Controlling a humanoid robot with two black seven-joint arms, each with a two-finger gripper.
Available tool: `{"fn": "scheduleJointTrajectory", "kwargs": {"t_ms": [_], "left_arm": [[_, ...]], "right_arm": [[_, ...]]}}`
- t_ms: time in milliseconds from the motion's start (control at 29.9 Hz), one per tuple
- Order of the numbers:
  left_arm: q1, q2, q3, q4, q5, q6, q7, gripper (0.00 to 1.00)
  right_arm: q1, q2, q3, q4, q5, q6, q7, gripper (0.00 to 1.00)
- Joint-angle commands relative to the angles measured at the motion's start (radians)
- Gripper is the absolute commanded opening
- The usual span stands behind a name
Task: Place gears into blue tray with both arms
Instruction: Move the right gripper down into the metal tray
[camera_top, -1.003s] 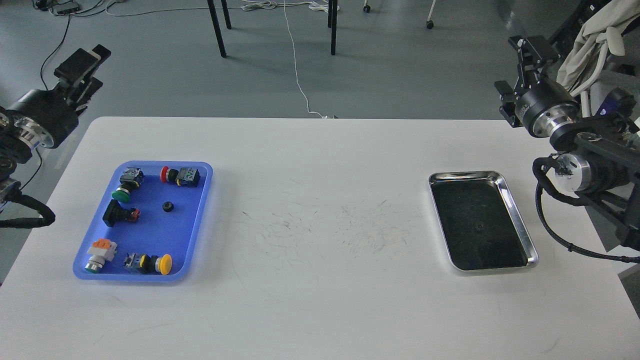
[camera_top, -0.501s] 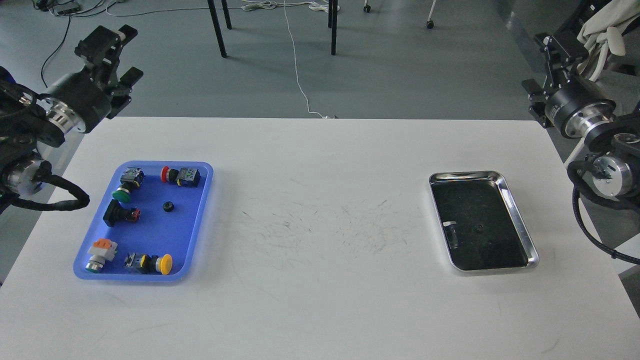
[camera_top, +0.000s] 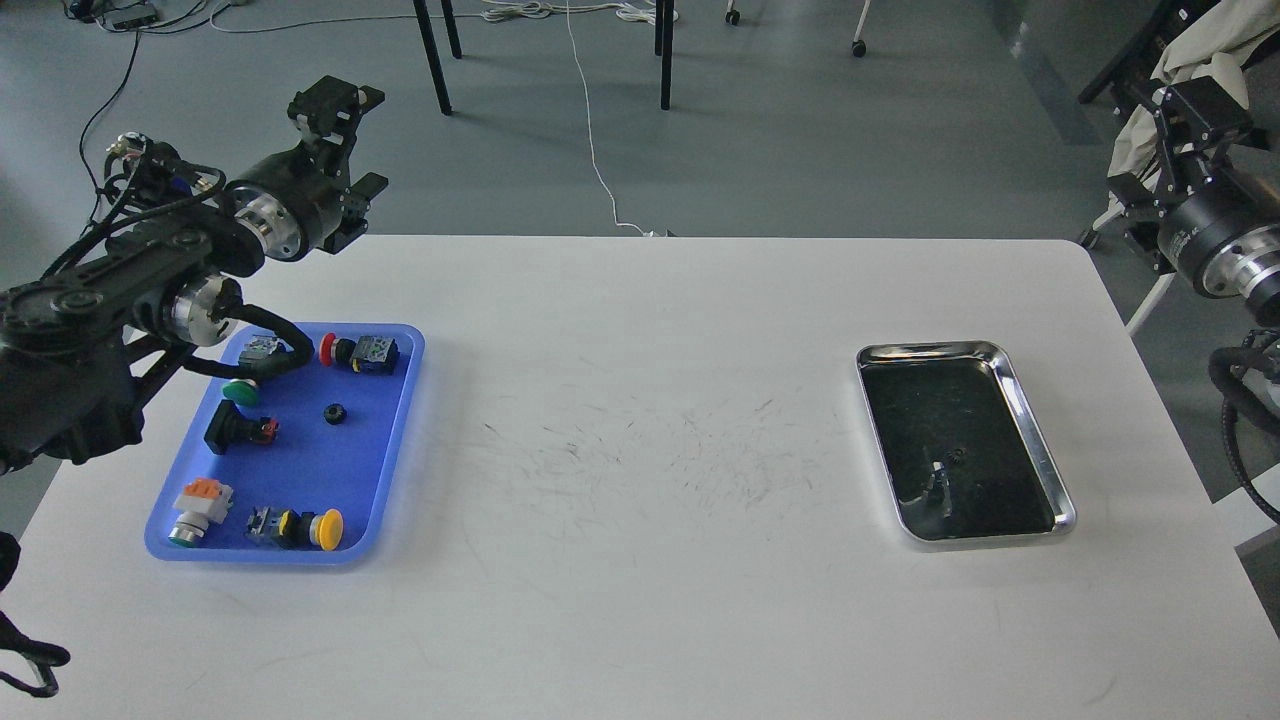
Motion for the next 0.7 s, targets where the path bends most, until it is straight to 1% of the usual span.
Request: {"fn": "scheduleJointTrajectory", "kwargs": {"t_ms": [0,100,234,334,501,568,635,669], "left_arm": [[-0.013,-0.018,-0.015,0.045,-0.018,-0.007,0.002,0.97],[-0.029,-0.081,-0.017,0.059,-0.023,-0.003,-0.001,0.98],[-0.043,-0.098,-0.015,0.088,-0.023,-0.004,-0.001,0.98],[-0.047,-0.107,-0.018,0.123,-0.024,-0.003,-0.009,0.98],[-0.050,-0.187,-0.020,0.210,-0.024,-0.010,-0.015,0.98],[-0.050,-0.193,-0.021,0.212,-0.026,-0.007,-0.016,0.98],[-0.049,-0.208,-0.020,0.218,-0.026,-0.006,-0.024,0.98],[-0.049,-0.214,-0.020,0.220,-0.026,-0.006,-0.029,0.98]], "right_arm": [[-0.001,0.000,-0.011,0.007,-0.020,0.000,-0.006,0.97],[0.004,-0.008,-0.043,0.015,-0.062,0.001,-0.014,0.98],[0.012,-0.028,-0.083,0.033,-0.089,0.011,-0.020,0.98],[0.035,-0.048,-0.151,0.047,-0.221,0.020,-0.055,0.98],[0.087,-0.080,-0.228,0.052,-0.359,0.119,-0.066,0.98],[0.099,-0.104,-0.239,0.053,-0.399,0.153,-0.071,0.98],[0.110,-0.129,-0.239,0.053,-0.459,0.205,-0.092,0.98],[0.113,-0.135,-0.239,0.052,-0.494,0.249,-0.107,0.98]]}}
